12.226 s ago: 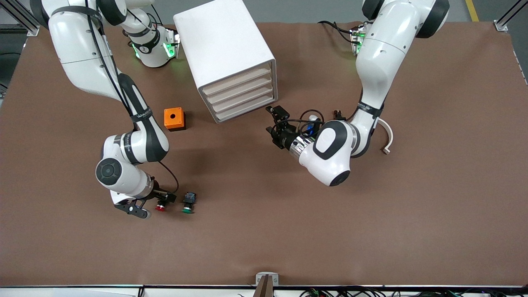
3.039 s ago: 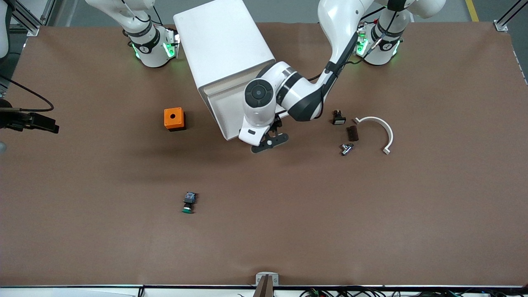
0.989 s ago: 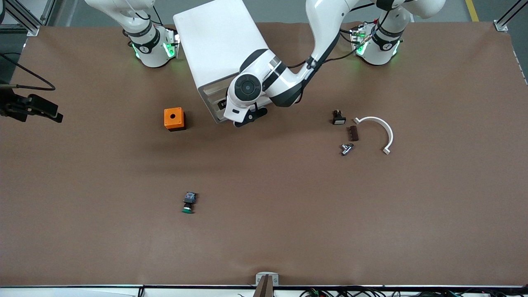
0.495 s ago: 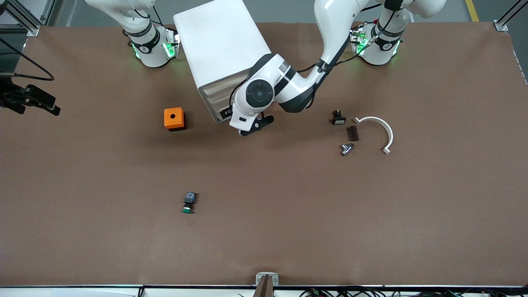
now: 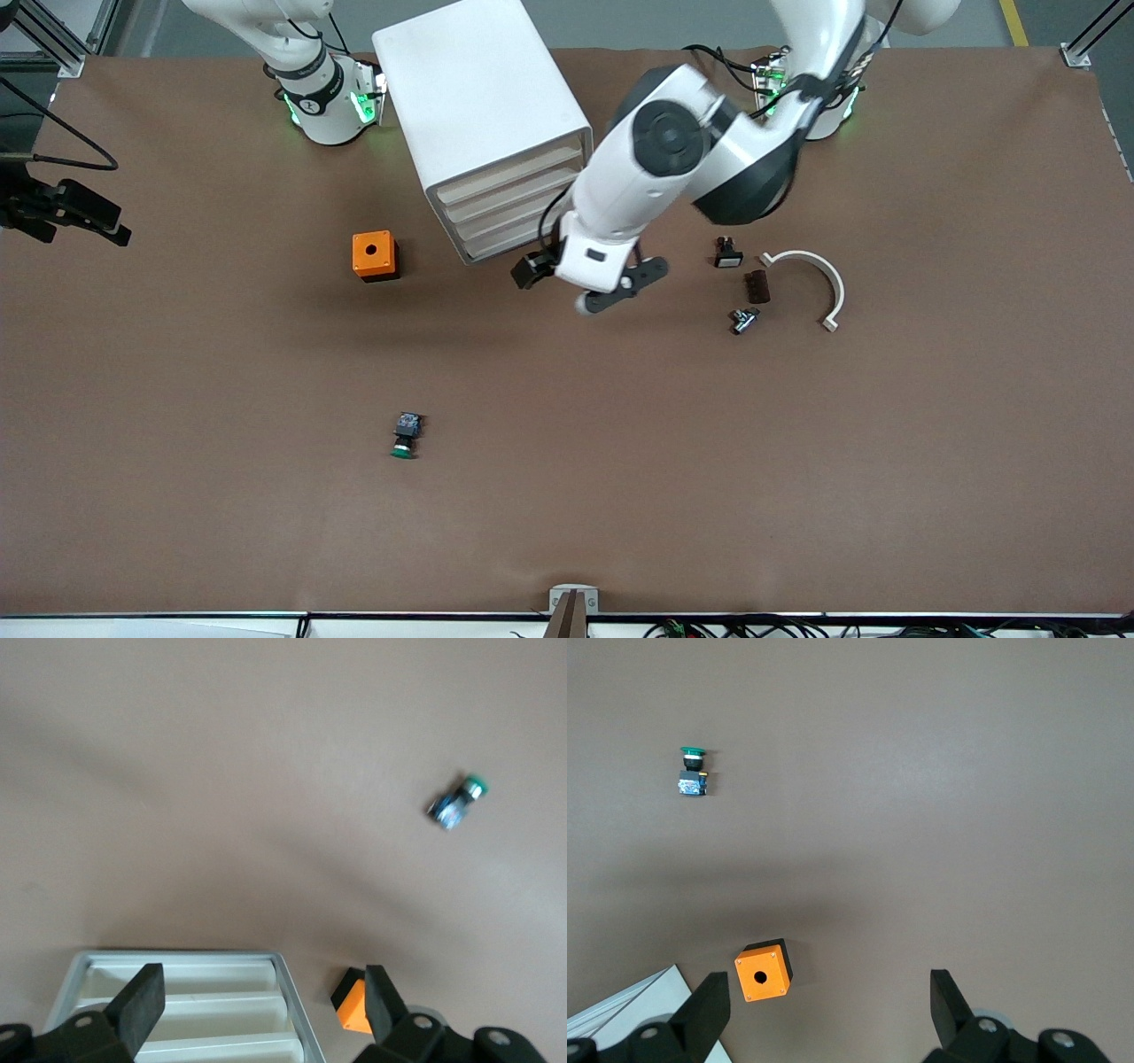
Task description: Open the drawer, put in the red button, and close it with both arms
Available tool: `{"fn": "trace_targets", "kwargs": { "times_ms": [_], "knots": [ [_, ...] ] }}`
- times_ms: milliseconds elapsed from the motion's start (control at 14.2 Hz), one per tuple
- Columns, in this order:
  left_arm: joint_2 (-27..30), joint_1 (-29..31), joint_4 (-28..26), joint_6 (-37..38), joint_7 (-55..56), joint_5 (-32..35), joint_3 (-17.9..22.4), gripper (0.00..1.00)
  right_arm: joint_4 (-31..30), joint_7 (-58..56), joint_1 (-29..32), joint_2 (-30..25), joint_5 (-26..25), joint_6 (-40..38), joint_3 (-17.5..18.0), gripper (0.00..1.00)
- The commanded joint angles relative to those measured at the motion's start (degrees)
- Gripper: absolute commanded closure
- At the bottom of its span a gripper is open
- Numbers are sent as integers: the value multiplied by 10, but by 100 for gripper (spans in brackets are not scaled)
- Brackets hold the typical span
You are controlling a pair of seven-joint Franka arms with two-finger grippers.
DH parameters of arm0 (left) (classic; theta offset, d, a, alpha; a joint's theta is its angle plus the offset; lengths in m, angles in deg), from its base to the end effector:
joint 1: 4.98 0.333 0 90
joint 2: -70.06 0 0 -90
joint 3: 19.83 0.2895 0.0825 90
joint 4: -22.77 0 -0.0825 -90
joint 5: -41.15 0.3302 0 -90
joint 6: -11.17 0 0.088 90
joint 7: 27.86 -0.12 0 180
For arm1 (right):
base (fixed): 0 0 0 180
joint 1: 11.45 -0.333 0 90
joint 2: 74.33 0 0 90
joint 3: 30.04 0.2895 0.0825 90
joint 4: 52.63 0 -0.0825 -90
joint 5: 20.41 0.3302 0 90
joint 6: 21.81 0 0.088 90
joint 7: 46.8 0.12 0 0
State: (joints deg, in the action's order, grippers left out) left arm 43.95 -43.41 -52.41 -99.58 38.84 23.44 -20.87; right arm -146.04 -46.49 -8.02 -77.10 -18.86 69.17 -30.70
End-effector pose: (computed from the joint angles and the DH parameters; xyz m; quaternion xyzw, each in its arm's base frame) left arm 0.4866 -0.4296 0.4730 0.9461 0.2741 -0.0724 0.1563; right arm 0.4872 -0.0318 0.5855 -0.9992 0.0386 -0.0034 0.0137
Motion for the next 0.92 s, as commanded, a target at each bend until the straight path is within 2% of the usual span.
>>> {"fn": "trace_targets", "kwargs": {
  "times_ms": [0,141,212,424,636,848],
  "knots": [
    [44,37,-17,42,-41,39,1,1,-16,7,5,-16,2,6,5,0],
    [76,52,-19,82,-51,119,-1,1,-16,7,5,-15,2,6,5,0],
    [83,69,-19,100,-72,129,-2,1,-16,7,5,-15,2,6,5,0],
    [106,117,-19,145,-165,134,-2,1,-17,7,5,-15,2,6,5,0],
    [130,184,-20,214,-306,134,-3,1,-16,7,0,-15,2,5,7,0],
    [132,228,-22,241,-392,134,-2,1,-16,7,-14,-15,3,5,9,0]
  ]
}}
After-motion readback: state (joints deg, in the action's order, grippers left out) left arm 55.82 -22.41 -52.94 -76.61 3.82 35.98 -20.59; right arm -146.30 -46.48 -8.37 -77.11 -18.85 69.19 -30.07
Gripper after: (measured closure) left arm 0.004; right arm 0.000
